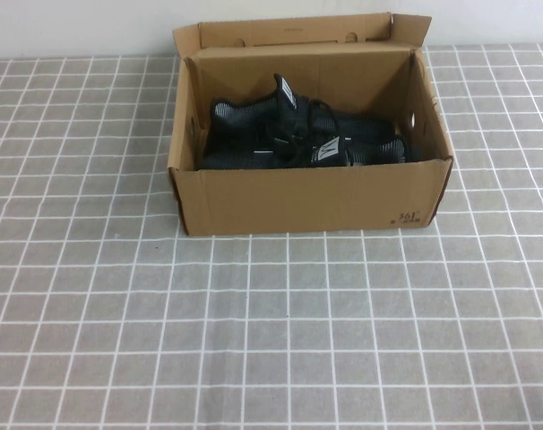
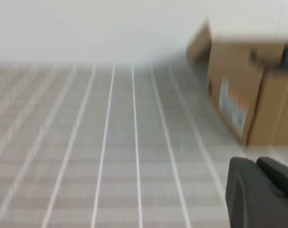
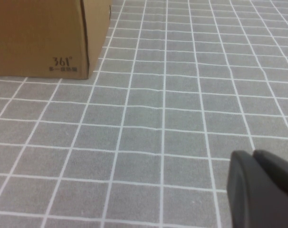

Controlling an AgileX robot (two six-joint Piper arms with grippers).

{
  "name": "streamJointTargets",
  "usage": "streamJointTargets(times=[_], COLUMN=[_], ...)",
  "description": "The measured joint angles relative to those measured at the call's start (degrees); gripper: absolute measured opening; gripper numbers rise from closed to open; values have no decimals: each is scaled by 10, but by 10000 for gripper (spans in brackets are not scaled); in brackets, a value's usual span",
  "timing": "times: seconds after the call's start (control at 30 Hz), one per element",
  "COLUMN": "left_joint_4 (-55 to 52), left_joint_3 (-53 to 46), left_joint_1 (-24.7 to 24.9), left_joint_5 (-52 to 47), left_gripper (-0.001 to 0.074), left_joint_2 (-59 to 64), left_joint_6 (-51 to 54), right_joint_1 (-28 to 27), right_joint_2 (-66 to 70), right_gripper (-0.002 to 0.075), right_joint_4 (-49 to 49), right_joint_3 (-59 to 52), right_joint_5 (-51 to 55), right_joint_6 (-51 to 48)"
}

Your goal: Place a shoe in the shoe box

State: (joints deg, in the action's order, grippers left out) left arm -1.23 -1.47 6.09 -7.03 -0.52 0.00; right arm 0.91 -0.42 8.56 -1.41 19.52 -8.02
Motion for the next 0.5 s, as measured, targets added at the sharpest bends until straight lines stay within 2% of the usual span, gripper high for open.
streamJointTargets(times=[0.23, 0.5], left_joint_4=[-16, -23], left_joint_3=[0, 0], left_joint_1=[-1, -1], left_joint_5=[-147, -152], left_gripper=[-1, -1], left_joint_2=[-1, -1], left_joint_6=[0, 0], right_joint_1=[0, 0], right_joint_2=[0, 0], right_gripper=[-16, -16], right_joint_4=[0, 1], right_joint_3=[0, 0], right_joint_5=[0, 0], right_joint_6=[0, 0])
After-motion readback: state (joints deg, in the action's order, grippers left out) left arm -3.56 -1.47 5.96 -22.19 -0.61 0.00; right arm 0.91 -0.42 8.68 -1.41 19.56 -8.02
